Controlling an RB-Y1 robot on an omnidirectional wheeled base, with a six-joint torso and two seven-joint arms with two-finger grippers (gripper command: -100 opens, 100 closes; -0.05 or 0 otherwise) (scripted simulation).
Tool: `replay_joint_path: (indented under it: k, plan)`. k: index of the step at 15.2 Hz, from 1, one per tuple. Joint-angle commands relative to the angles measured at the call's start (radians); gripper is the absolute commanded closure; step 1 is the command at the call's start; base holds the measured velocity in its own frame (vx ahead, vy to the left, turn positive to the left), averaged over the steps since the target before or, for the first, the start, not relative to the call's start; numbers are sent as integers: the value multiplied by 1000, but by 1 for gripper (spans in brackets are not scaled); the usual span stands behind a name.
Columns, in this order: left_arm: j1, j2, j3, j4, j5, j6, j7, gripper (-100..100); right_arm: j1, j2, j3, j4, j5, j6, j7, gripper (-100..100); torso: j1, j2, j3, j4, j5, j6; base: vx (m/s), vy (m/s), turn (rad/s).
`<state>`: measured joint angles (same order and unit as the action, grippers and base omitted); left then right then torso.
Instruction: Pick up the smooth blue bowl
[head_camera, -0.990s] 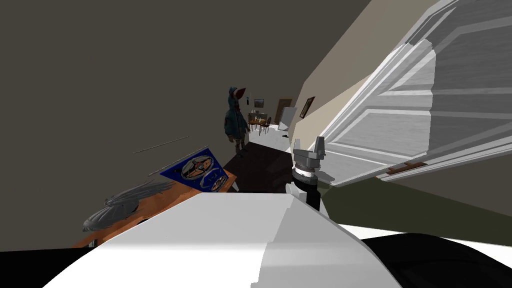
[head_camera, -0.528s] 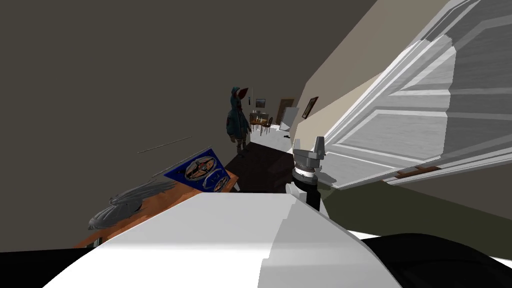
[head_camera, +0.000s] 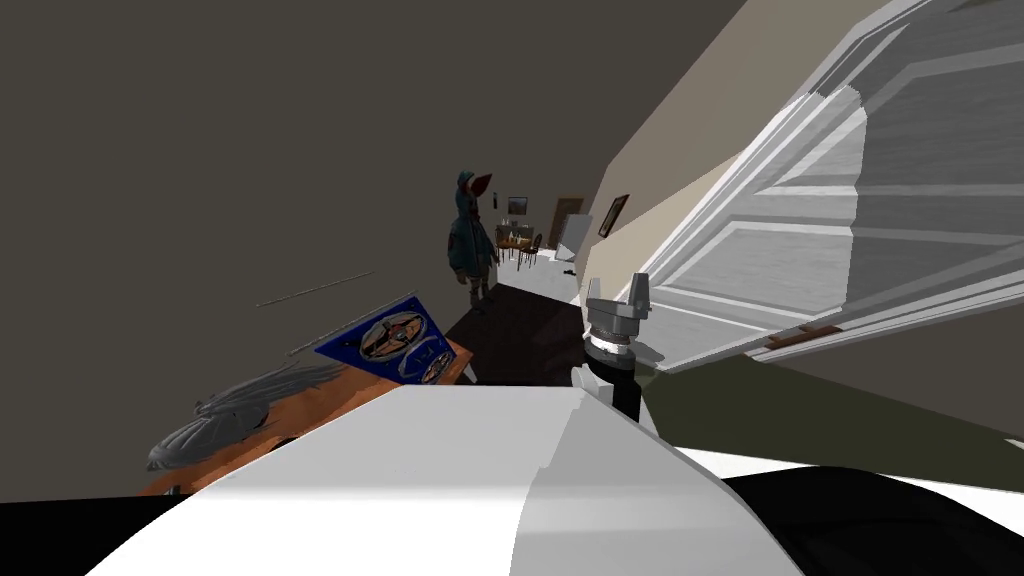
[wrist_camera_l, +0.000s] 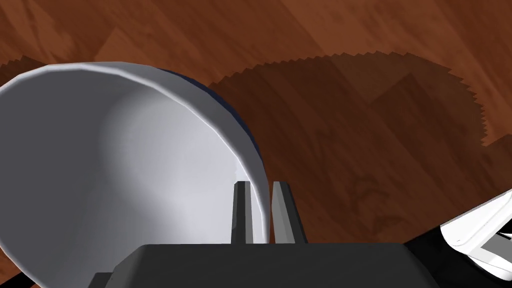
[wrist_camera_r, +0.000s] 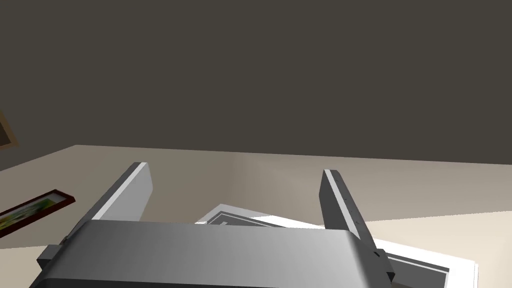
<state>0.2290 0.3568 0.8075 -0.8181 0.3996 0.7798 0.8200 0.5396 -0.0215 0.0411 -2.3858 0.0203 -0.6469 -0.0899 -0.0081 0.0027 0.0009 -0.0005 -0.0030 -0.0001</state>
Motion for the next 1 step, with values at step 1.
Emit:
replay_joint_path:
  k: [1]
  plan:
    - [0,0,0,0,0,0,0,100,0,0,0,0,0,0,0,0,0,0,0,0,0,0,-22,-49,-12]
